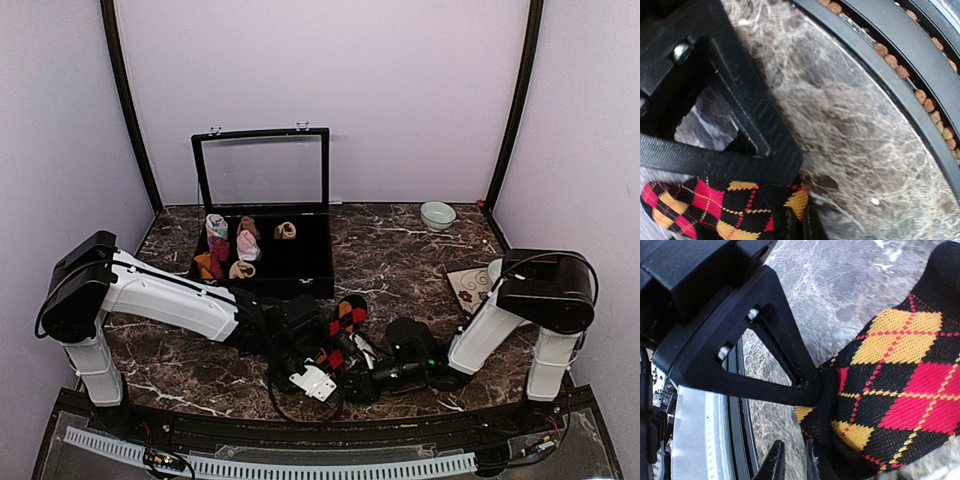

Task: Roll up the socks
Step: Roll the sock at the center of the board.

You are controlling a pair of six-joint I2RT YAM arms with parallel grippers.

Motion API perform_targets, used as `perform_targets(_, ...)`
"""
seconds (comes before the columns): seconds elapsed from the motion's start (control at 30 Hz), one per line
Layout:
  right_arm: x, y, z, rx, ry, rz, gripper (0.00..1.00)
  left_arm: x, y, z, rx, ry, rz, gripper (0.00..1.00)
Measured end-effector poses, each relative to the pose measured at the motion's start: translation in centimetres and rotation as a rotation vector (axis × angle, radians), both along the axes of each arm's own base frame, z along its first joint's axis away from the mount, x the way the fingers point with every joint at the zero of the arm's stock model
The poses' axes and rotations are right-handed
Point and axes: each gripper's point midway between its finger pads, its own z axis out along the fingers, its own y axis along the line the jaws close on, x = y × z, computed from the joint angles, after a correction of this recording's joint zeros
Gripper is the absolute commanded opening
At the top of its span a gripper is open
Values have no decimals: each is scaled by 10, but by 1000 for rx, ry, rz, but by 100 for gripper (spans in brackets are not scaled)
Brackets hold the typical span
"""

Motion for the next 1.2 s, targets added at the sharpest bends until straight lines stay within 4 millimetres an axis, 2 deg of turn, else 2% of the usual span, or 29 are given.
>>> perform_targets(0.27, 1, -14, 5, -18, -4, -41, 23, 10, -11, 0, -22, 50, 64, 0)
perform_targets(0.3, 1, -16, 6, -20, -7, -46, 68, 11, -11, 0, -20, 75, 76, 0)
perform_targets(0.33, 2, -19, 8, -23, -14, -53, 95, 12, -12, 1, -17, 100, 88, 0)
perform_targets(0.37, 1, -24, 10, -23, -22, -58, 99, 13, -12, 1, -11, 141, 105, 0)
perform_targets(0.5, 4, -36, 24, -13, -78, -93, 99, 14, -11, 1, 6, 282, 163, 0)
perform_targets(0.7, 14, -74, 33, -89, -231, -216, 99, 6, -4, 0, 27, 450, 216, 0)
perform_targets(0.8, 24, -86, 61, -47, -346, -306, 99, 0, -1, 0, 47, 525, 230, 0)
perform_targets(0.9, 45, -100, 86, 10, -381, -473, 99, -8, 0, 0, 72, 607, 239, 1)
perform_targets(0.97, 53, -108, 84, 1, -377, -537, 99, -11, 1, 0, 87, 660, 248, 1)
perform_targets(1.0, 54, -112, 77, -23, -379, -546, 99, -12, 1, 1, 92, 683, 253, 1)
perform_targets(1.13, 52, -114, 60, -106, -437, -497, 99, -13, 3, 1, 99, 789, 289, 3)
perform_targets(1.2, 47, -111, 58, -121, -495, -448, 94, -14, 7, 2, 103, 838, 310, 4)
